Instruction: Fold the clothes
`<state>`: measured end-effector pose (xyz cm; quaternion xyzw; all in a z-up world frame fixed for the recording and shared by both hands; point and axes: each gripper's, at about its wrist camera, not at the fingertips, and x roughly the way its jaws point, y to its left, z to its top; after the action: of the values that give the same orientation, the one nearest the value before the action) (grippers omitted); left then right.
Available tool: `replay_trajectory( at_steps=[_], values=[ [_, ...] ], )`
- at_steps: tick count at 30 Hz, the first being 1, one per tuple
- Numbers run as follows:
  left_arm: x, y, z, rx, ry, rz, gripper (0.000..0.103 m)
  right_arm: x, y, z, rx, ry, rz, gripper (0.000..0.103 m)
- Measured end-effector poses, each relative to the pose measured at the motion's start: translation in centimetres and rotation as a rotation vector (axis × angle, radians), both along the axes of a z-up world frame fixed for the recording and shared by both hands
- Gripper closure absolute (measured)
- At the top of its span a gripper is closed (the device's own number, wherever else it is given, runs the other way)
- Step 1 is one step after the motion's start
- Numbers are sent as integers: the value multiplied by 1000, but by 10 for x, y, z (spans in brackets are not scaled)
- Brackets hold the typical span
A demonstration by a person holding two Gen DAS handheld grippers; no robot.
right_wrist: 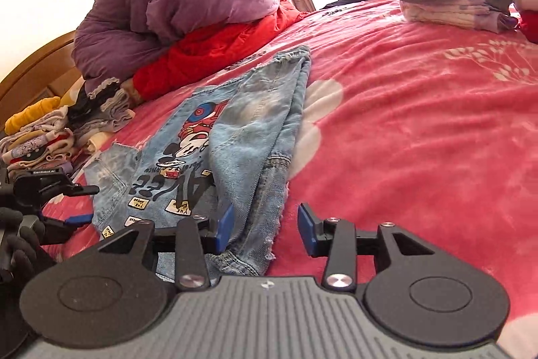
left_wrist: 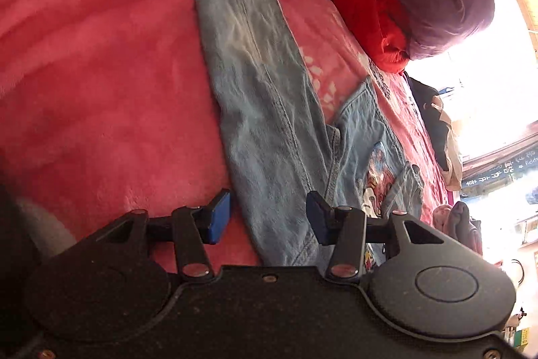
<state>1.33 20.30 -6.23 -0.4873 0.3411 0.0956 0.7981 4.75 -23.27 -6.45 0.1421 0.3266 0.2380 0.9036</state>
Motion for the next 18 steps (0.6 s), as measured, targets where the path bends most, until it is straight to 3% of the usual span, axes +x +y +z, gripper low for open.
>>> replay_trajectory(
  at_steps=[2,7,9,12,14,18],
  values=[
    [-2,-6,-2,-15,-4,-10,59,0,1,-2,-8,4,1,59],
    [-2,-10,-7,-5,-6,-5,77,0,8,-5,-38,6,19,59],
    [-2,-10,-3,2,-31,-18,97,-3,10,-2,-45,-24,26,59],
    [3,-24,17,153,-84,-75,99,-12,16,9,-48,-109,75,60],
    [6,-39,32,272,-130,-133,99,-18,26,13,-62,-154,143,67],
    [8,-68,45,457,-187,-234,100,-28,55,8,-173,-177,275,75]
  ],
)
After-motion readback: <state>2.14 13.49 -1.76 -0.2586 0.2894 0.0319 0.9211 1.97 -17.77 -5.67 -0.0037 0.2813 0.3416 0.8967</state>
